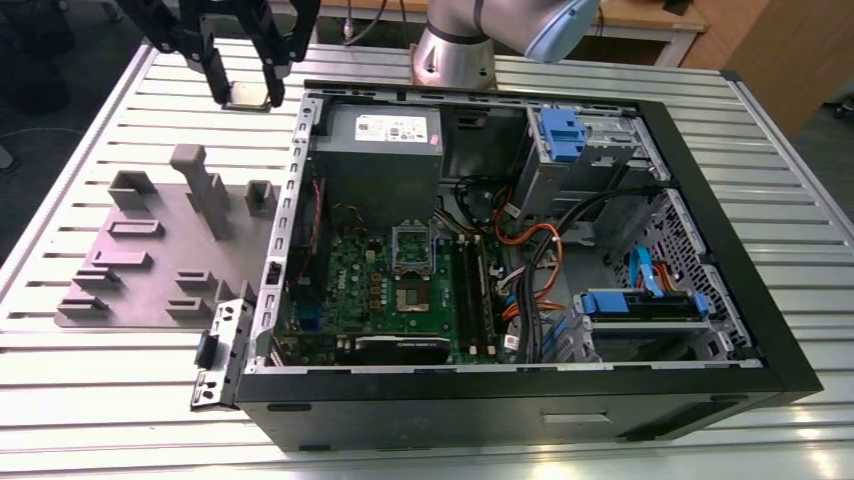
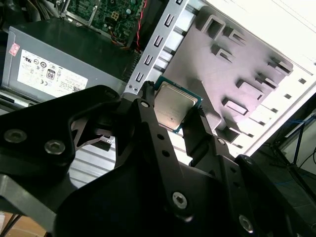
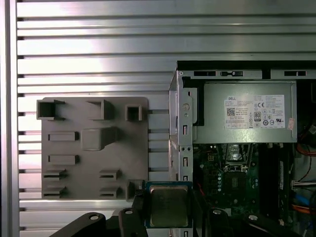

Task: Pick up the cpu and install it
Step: 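Pick up the cpu and move it towards the insertion slot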

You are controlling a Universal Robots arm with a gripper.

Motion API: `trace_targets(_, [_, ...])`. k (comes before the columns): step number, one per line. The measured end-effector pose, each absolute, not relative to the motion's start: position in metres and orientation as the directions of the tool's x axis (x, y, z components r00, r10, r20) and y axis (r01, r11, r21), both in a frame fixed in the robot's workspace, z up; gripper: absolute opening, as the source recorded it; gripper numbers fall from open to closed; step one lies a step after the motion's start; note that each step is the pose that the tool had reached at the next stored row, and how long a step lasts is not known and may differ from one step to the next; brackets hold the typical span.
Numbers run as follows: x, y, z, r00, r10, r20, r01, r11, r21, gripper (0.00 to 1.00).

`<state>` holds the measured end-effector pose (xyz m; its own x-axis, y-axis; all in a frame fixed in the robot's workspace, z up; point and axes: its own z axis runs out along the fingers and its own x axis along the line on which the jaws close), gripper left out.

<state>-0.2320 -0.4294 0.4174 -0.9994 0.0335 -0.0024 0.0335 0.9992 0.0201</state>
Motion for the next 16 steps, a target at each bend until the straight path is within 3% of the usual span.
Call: trace_targets(16, [-0.2211,-0.4300,0.4174,-0.999,0.034,-0.002,0.034,0.999,0.020,0.47])
